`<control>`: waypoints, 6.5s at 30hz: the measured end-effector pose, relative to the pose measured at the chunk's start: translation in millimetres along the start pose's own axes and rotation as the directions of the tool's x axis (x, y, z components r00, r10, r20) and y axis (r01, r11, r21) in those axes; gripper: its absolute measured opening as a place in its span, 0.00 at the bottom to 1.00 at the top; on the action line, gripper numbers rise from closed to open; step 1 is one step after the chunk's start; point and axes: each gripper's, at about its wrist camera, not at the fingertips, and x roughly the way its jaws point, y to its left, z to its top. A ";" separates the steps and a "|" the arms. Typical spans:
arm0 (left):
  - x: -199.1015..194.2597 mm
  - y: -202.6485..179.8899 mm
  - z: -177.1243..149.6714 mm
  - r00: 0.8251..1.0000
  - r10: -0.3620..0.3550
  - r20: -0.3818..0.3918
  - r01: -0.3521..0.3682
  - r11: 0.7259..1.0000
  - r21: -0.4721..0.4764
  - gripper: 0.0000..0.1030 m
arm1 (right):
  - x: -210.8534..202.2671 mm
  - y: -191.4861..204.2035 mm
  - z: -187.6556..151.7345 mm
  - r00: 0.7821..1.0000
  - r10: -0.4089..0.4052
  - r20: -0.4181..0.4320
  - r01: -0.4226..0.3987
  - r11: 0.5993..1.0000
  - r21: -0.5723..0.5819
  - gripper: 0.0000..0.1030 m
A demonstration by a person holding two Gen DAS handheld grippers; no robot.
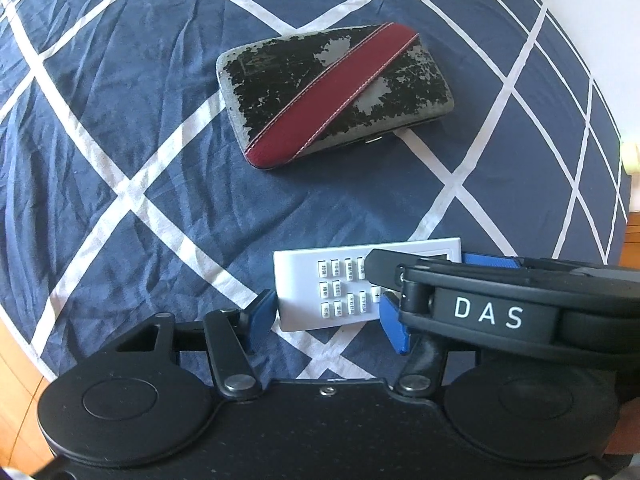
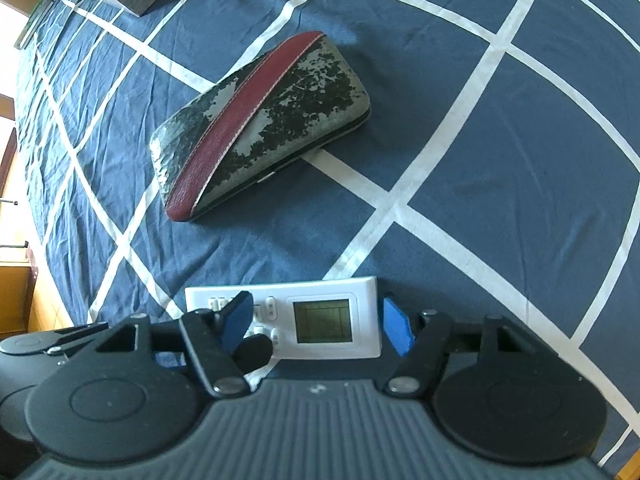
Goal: Organize objects
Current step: 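Lift the remote with the right tool and carry it over the box, then lower the remote into the box on top of the TV remote, then open the right tool to release the remote and withdraw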
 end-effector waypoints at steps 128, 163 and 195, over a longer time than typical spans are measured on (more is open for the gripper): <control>-122.2 127.5 544.5 0.995 -0.022 0.097 -0.049 0.743 0.668 0.53 | -19.9 243.3 447.3 0.911 -0.143 0.387 -0.078 0.862 0.502 0.66; -40.7 102.2 602.5 0.999 0.039 0.027 -0.047 0.679 0.733 0.56 | 53.9 181.9 502.3 0.939 -0.123 0.321 -0.109 0.779 0.617 0.66; -167.4 139.4 509.4 0.984 0.005 0.177 -0.120 0.757 0.643 0.99 | -47.0 238.3 414.0 0.908 -0.163 0.385 -0.079 0.837 0.541 1.00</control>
